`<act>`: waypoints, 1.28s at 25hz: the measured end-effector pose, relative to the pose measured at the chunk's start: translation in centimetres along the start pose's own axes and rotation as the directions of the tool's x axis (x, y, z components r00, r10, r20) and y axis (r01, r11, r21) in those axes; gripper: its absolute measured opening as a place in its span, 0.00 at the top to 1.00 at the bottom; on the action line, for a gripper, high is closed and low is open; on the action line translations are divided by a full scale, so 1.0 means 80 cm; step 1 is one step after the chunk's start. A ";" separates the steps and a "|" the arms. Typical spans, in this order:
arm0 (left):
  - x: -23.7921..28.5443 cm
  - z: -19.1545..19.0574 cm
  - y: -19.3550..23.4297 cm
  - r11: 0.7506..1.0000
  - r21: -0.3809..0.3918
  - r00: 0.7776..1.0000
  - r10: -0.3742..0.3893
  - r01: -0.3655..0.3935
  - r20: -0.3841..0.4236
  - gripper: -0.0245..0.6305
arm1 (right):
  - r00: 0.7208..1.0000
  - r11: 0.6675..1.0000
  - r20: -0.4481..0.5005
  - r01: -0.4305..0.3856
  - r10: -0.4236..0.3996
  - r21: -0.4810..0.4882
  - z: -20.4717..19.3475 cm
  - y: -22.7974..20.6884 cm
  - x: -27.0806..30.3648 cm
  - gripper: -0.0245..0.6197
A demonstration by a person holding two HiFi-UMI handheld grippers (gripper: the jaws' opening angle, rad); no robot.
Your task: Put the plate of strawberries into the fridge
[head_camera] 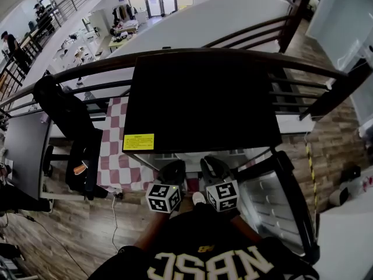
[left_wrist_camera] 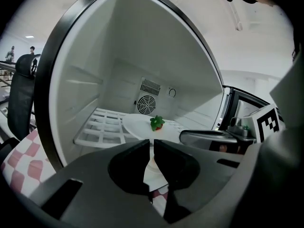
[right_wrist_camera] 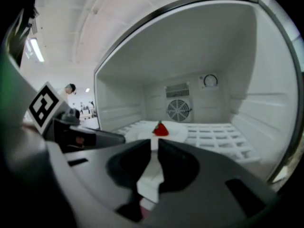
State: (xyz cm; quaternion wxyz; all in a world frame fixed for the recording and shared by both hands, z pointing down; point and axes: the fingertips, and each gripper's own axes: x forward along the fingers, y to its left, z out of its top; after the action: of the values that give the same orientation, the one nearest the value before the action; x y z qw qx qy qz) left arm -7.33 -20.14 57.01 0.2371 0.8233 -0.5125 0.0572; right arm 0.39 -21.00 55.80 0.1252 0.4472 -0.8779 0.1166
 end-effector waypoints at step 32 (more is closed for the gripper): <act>0.003 0.003 0.004 0.996 -0.043 0.997 0.073 -0.074 -0.022 0.89 | 0.999 1.000 -0.040 -0.019 0.019 0.000 -0.001 -0.010 0.004 0.87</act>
State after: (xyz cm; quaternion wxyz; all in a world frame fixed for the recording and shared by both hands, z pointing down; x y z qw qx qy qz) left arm -7.53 -20.55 56.95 0.2578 0.7979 -0.5413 0.0631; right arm 0.86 -21.66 56.07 0.1418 0.4365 -0.8794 0.1265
